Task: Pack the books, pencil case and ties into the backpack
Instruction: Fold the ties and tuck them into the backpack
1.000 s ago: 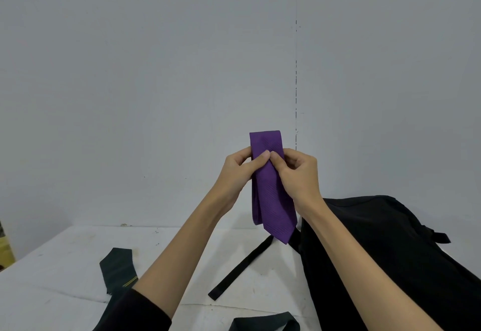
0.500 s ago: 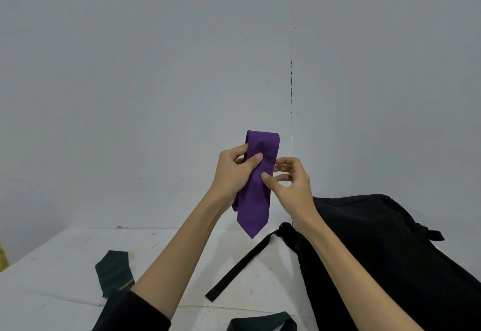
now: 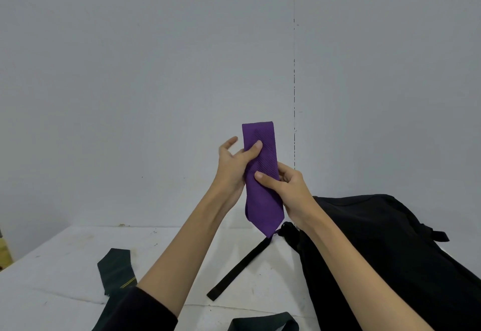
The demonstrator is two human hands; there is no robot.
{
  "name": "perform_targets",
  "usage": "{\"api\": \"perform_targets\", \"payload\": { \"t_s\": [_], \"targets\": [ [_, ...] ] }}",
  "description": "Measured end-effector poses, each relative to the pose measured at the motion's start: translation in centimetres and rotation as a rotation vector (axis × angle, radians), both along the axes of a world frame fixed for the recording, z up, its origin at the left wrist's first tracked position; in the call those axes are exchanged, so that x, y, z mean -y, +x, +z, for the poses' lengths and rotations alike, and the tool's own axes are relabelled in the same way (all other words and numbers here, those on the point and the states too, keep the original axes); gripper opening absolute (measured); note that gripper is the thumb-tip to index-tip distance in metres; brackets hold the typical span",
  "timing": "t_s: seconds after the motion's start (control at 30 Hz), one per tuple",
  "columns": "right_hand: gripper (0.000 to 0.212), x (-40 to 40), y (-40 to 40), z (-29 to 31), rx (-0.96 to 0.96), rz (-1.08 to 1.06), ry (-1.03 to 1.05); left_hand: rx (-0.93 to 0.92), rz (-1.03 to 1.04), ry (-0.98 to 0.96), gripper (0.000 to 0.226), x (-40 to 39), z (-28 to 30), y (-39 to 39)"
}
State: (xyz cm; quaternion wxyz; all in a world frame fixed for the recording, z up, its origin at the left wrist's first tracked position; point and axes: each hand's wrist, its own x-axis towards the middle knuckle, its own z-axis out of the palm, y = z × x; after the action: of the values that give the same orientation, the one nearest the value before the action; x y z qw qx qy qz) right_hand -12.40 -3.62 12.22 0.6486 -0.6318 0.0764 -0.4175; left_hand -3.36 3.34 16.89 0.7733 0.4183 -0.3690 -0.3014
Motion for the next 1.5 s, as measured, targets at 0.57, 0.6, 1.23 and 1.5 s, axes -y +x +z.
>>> {"api": "perform_targets", "payload": {
  "t_s": [0.57, 0.6, 1.23, 1.5],
  "targets": [
    [0.031, -2.2, 0.6, -3.2, -0.26, -0.314, -0.434, -0.031, 0.028, 0.004, 0.016, 0.2, 0.1, -0.4],
    [0.041, -2.6, 0.4, -3.5, -0.25, -0.326, -0.428, -0.03, 0.042, 0.009, 0.016, 0.3, 0.0, -0.5],
    [0.062, 0.3, -5.6, -7.5, -0.73, -0.502, -0.448, -0.073, 0.163, 0.384, 0.032, 4.6, -12.5, -1.9],
    [0.035, 5.1, -11.4, -4.8, -1.428, -0.787, -0.969, -0.053, -0.203, 0.71, 0.032, 5.9, -15.6, -2.2]
  ]
}}
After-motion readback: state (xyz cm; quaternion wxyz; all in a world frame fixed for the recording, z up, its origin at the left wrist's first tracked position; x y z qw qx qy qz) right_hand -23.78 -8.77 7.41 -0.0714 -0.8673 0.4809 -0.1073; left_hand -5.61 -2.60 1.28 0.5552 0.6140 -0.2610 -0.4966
